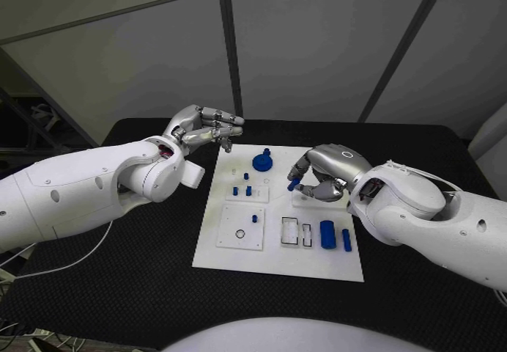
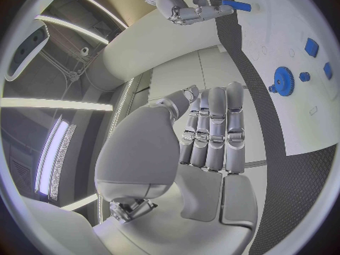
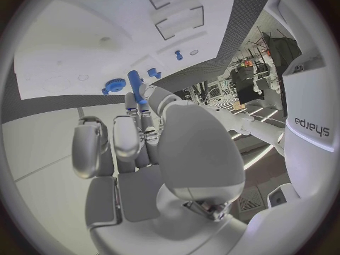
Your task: Assemble the parts on the task board
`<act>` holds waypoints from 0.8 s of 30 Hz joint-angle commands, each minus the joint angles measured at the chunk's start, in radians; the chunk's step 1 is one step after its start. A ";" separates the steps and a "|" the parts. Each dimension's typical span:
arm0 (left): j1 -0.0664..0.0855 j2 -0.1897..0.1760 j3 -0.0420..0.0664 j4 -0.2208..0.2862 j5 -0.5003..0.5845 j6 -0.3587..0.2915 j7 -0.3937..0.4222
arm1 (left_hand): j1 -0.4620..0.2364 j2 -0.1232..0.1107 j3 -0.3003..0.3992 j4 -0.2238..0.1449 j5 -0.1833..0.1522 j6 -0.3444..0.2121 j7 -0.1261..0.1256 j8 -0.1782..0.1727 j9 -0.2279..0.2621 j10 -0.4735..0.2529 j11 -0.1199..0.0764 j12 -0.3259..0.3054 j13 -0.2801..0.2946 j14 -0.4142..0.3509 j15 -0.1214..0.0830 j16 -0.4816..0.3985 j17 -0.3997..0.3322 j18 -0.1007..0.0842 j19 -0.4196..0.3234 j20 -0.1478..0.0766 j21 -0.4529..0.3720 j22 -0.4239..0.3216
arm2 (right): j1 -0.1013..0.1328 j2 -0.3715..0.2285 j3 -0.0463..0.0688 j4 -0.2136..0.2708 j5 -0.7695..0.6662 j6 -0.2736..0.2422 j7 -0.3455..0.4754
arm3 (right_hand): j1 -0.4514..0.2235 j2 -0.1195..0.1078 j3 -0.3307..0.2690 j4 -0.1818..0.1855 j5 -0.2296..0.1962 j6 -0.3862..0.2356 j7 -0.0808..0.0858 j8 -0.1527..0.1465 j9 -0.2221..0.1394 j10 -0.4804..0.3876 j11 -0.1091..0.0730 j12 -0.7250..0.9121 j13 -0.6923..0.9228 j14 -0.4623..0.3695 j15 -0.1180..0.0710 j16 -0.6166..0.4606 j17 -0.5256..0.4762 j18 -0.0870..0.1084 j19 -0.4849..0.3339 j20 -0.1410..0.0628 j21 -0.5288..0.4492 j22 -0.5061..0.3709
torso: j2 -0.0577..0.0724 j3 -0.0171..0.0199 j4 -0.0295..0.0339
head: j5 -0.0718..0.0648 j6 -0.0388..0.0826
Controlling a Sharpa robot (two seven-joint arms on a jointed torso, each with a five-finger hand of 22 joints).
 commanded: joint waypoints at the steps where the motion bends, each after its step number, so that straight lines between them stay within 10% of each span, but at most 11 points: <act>1: 0.001 0.002 0.001 -0.001 0.002 0.004 0.010 | 0.000 0.014 -0.006 -0.001 0.001 -0.003 0.000 0.006 -0.001 -0.005 -0.001 0.005 0.002 -0.002 0.005 -0.004 -0.001 -0.018 -0.003 0.002 -0.006 -0.001 | 0.002 0.011 0.001 0.016 0.035 -0.063 0.036 | -0.001 0.009 0.000 -0.007 0.007 0.005 0.003 -0.001 0.001 0.007 0.000 0.000 0.002 0.019 -0.006 0.004 0.002 -0.010 0.010 -0.001 0.005 0.069 | 0.001 -0.0007 0.0011 | 0.002 0.003; 9: 0.001 0.009 0.001 -0.005 0.013 0.005 0.011 | 0.001 0.016 -0.006 -0.001 0.001 -0.004 0.000 0.006 -0.001 -0.007 -0.001 0.007 0.002 -0.003 0.006 -0.004 -0.001 -0.018 -0.003 0.003 -0.007 -0.001 | 0.001 0.096 -0.002 0.011 0.081 -0.036 0.067 | -0.001 0.008 -0.001 -0.007 0.008 0.005 0.003 -0.001 0.001 0.006 0.000 -0.001 0.002 0.019 -0.006 0.003 0.000 -0.010 0.009 -0.001 0.005 0.068 | 0.003 -0.0006 0.0027 | 0.010 0.003; 24: 0.001 0.023 0.001 -0.013 0.017 0.008 0.011 | 0.001 0.016 -0.006 -0.001 0.001 -0.004 0.000 0.006 -0.001 -0.007 -0.001 0.007 0.002 -0.003 0.006 -0.004 -0.001 -0.018 -0.003 0.003 -0.007 -0.001 | -0.016 0.197 -0.073 -0.029 0.129 0.017 0.097 | -0.002 0.008 -0.001 -0.007 0.011 0.003 0.004 -0.002 0.000 0.005 0.001 -0.003 0.002 0.019 -0.005 0.003 -0.001 -0.010 0.009 -0.001 0.005 0.068 | 0.003 0.0000 0.0009 | 0.029 -0.009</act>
